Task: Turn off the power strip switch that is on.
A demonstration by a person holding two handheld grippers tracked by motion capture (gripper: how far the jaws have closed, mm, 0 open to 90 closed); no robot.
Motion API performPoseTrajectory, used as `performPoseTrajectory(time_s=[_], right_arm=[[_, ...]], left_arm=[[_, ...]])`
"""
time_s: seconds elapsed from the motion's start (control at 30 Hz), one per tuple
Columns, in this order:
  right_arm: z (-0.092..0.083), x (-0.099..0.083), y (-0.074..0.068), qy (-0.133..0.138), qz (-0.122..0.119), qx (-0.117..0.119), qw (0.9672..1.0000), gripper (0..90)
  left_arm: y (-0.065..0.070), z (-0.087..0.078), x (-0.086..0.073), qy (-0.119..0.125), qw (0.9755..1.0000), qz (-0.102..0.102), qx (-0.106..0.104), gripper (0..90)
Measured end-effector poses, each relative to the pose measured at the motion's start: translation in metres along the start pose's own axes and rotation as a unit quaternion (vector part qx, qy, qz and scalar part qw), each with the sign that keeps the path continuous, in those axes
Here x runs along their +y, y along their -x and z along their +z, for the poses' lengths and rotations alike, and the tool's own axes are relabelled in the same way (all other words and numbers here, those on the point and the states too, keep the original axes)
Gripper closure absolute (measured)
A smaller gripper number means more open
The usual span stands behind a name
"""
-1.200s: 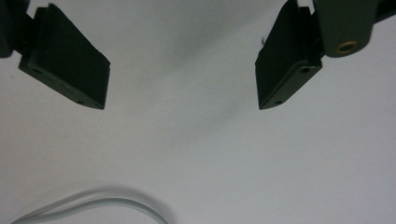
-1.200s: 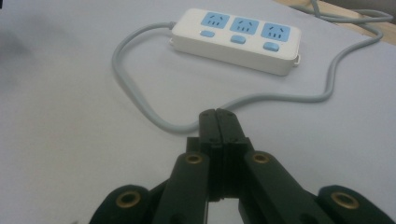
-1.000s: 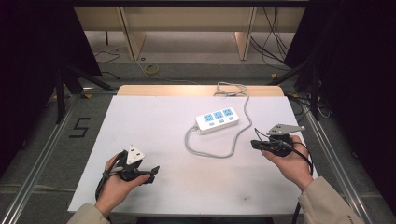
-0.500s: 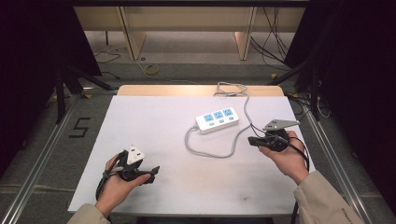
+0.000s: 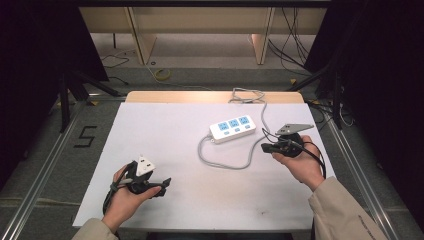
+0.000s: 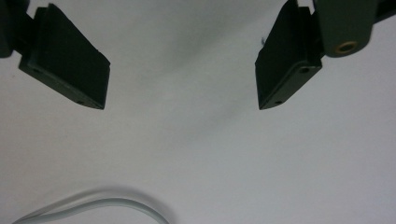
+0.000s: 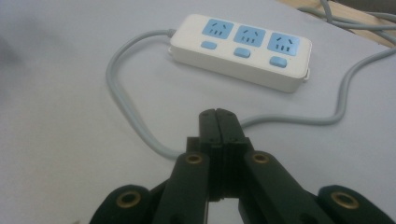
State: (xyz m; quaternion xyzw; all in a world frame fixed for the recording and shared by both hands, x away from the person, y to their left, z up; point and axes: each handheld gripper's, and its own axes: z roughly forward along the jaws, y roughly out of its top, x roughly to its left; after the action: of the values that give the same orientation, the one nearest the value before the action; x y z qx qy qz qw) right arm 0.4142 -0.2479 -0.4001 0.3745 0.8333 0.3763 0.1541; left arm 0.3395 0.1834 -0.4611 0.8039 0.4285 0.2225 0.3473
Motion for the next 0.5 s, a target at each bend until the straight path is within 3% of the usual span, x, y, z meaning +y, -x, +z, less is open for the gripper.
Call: performPoseTrajectory(time_s=[0.5], right_arm=[[0.009,0.01,0.001,-0.007,0.0,0.0,1.0,90.0]], left_arm=[[0.0,0.0,0.0,0.002,1.0,-0.002,0.002,17.6]])
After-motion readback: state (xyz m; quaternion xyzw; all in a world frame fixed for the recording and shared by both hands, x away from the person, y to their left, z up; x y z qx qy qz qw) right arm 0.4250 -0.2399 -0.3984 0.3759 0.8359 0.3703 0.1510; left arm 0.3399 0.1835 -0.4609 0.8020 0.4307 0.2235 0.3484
